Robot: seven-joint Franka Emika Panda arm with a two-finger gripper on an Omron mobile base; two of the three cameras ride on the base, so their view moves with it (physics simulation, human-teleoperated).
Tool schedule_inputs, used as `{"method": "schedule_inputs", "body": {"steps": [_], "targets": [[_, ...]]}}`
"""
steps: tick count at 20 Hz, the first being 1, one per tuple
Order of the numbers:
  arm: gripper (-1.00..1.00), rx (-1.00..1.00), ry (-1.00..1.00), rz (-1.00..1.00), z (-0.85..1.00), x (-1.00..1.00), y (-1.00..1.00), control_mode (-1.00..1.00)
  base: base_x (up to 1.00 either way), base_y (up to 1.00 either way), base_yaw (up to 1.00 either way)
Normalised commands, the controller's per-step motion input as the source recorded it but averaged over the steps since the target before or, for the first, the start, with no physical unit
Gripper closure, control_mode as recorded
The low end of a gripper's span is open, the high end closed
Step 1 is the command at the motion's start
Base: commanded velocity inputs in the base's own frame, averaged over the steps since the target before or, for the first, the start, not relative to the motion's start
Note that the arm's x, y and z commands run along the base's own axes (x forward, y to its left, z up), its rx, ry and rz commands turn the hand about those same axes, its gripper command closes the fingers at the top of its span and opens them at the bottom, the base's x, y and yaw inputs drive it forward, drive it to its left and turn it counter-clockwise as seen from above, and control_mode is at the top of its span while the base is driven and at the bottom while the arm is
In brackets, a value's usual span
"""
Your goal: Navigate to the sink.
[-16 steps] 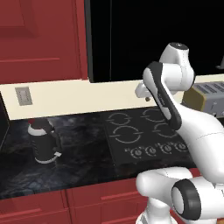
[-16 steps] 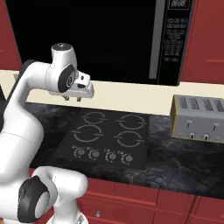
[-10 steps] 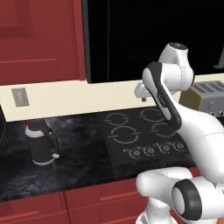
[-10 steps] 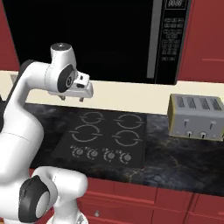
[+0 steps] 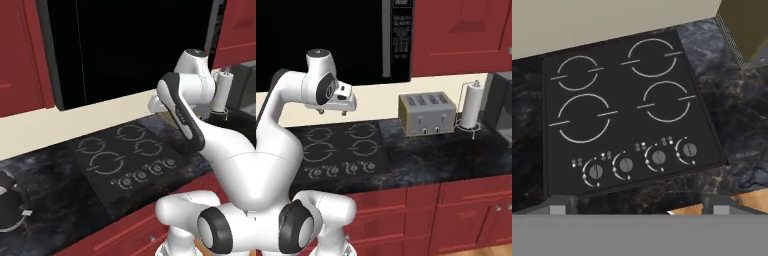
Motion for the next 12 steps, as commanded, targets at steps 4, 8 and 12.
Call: {"method": "schedule_inputs", "body": {"steps": [4,8,12], "targets": [[-1.0,0.0,0.0,0.0,0.0,0.0,0.0,1.0,0.0,-0.08,-0.67],[-1.0,0.0,0.0,0.0,0.0,0.0,0.0,1.0,0.0,-0.06,-0.69],[-1.0,0.0,0.0,0.0,0.0,0.0,0.0,1.0,0.0,-0.04,-0.73]]}}
